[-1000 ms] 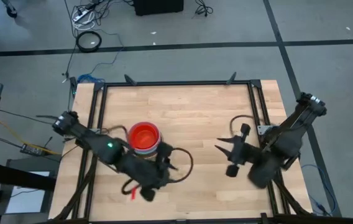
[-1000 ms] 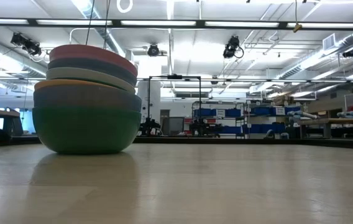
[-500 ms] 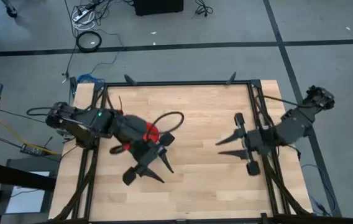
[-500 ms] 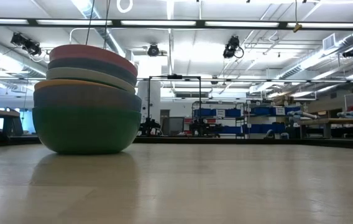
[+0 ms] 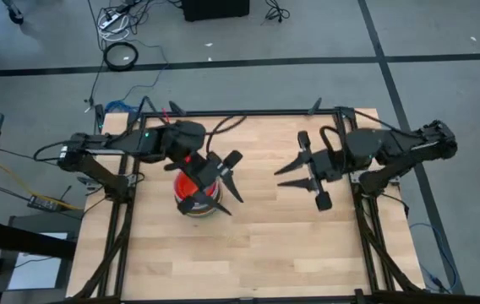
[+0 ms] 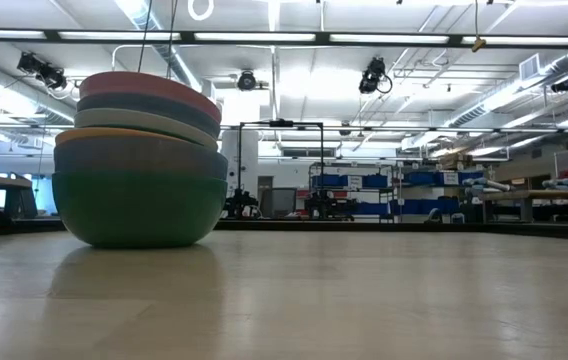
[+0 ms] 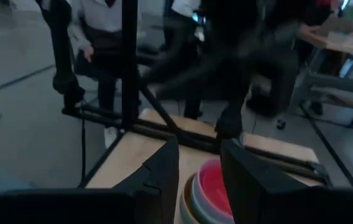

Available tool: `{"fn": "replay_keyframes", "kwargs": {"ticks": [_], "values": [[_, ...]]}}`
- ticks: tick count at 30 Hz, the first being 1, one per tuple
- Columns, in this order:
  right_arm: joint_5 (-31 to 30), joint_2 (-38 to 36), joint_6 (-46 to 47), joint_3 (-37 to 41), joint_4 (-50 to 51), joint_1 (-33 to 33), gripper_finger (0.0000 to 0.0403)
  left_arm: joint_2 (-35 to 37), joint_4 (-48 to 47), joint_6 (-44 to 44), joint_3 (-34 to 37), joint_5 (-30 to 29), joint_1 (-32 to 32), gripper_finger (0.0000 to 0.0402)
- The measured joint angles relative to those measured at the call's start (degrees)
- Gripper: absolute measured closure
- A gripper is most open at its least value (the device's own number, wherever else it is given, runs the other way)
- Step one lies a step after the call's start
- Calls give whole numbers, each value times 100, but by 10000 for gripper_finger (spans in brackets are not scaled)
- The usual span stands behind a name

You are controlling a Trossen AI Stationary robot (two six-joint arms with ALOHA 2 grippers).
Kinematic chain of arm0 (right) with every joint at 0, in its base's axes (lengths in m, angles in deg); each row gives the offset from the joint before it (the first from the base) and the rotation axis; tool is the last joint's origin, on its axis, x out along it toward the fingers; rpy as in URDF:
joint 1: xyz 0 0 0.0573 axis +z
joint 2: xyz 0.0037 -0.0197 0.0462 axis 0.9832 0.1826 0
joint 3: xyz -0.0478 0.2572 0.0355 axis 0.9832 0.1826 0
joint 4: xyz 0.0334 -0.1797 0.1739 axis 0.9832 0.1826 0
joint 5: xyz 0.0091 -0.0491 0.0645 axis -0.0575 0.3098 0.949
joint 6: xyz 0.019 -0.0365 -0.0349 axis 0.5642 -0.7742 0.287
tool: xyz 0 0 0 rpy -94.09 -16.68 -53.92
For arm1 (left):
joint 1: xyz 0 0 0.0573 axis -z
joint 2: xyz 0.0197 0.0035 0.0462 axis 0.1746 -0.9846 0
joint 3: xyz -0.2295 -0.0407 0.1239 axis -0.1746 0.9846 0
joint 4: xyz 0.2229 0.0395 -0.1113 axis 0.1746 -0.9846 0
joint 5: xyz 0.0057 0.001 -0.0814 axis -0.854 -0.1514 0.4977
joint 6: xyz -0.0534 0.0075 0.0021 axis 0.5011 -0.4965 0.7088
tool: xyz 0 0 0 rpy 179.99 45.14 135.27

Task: Nest bowls inside each other
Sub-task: Return to Home Position

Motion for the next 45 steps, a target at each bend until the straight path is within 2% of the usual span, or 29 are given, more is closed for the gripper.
{"fn": "replay_keyframes", "kwargs": {"ticks": [4, 12, 15, 19, 27, 32, 45], "values": [[686, -111, -22, 0, -19, -444, 297, 406, 844, 192, 937, 220, -292, 213], [1857, -62, -164, 17, -60, -1248, 296, 1571, 2784, 869, 2931, 245, -602, 213], [2192, -39, -170, 355, -625, -1438, 297, 1994, 3338, 1093, 3544, 190, -633, 213], [2553, -55, -156, 1128, -1622, -1671, 295, 2415, 3817, 1312, 4206, -238, -662, 213], [2636, -294, 215, 2710, -3230, -1974, 296, 3023, 4123, 1363, 5111, -751, -659, 213], [2668, -656, 403, 3609, -3980, -2091, 297, 3154, 4786, 1396, 5736, -748, -654, 213], [2348, -2722, 744, 5309, -4085, -2130, 297, 3182, 5784, 1355, 6772, -945, -654, 213]]}}
